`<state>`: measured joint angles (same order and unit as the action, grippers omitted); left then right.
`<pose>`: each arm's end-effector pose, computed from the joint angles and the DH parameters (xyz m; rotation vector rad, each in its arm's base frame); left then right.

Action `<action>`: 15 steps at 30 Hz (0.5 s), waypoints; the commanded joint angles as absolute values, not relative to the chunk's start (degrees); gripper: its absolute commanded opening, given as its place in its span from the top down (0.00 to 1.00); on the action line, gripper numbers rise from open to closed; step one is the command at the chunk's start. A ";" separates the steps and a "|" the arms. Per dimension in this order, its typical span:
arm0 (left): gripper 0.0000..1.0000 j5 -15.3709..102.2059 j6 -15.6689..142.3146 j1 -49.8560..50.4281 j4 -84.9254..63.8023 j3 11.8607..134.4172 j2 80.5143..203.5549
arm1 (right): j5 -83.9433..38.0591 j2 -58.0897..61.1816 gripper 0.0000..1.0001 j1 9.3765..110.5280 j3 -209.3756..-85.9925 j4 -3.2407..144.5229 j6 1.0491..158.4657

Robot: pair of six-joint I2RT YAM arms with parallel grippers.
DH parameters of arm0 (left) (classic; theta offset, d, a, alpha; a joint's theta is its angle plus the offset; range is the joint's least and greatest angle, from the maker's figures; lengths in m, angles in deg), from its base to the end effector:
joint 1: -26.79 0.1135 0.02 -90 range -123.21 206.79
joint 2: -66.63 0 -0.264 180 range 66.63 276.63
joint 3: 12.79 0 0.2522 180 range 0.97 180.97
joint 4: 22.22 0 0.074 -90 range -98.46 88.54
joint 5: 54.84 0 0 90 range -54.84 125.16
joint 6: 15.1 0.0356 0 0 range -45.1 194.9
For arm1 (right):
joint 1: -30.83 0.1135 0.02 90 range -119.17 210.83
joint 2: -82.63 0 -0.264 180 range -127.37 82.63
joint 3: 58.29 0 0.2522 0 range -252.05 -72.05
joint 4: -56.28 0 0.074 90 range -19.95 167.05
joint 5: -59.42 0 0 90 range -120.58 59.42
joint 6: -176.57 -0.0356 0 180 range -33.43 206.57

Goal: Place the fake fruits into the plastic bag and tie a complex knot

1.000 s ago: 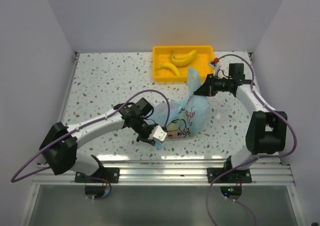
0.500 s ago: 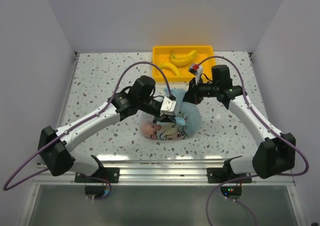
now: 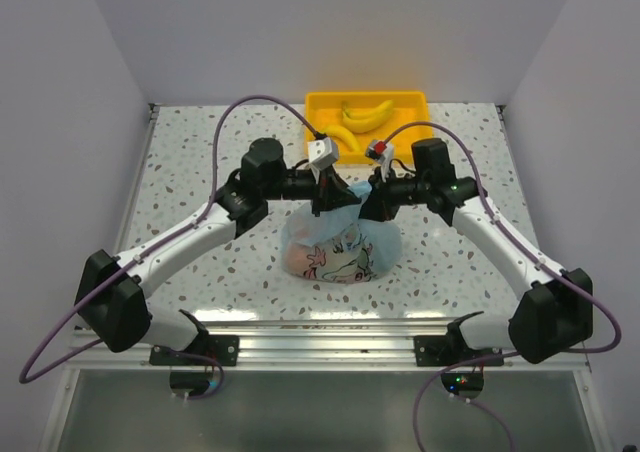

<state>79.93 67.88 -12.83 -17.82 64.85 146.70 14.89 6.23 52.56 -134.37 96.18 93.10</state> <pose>0.2344 -0.2266 0.3510 1.0794 1.4654 -1.2470 0.2560 0.1293 0.3048 -0.9429 2.0099 1.0389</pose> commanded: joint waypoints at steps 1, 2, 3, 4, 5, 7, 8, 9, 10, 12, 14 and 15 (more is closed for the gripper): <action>1.00 78.66 59.79 -10.84 -25.24 62.59 146.08 | 18.55 9.67 0.78 52.80 -132.96 95.71 94.21; 1.00 78.75 59.61 -10.48 -24.98 62.23 145.91 | 19.07 10.37 0.73 52.71 -132.61 95.54 94.83; 1.00 79.10 59.35 -9.87 -24.98 61.79 145.56 | 19.51 10.64 0.61 52.71 -132.35 95.27 95.18; 1.00 79.19 59.00 -9.69 -25.07 61.09 145.38 | 20.56 10.82 0.58 52.71 -131.99 95.44 96.49; 1.00 79.36 58.99 -9.43 -25.07 60.83 145.29 | 21.09 10.99 0.57 52.71 -131.99 95.97 97.20; 1.00 79.45 58.99 -9.34 -24.89 60.47 145.03 | 22.49 11.00 0.54 52.71 -132.43 97.02 99.82; 1.00 79.63 58.99 -9.34 -24.98 60.38 145.11 | 22.76 10.91 0.51 52.62 -132.52 97.81 100.54; 1.00 79.45 58.82 -9.34 -24.98 60.47 145.20 | 22.94 11.08 0.50 52.71 -132.69 97.99 101.16; 1.00 79.45 58.73 -9.34 -24.98 60.82 145.38 | 22.94 11.17 0.43 52.80 -132.87 97.91 102.03; 1.00 79.54 58.47 -9.34 -24.98 61.52 146.43 | 23.47 11.00 0.37 52.80 -133.22 97.73 102.48; 1.00 79.54 57.94 -9.60 -24.98 62.66 147.22 | 24.08 10.47 0.33 52.80 -133.83 97.56 102.48; 1.00 80.32 57.59 -9.69 -25.16 63.10 148.09 | 24.43 10.03 0.32 52.71 -134.01 96.86 102.22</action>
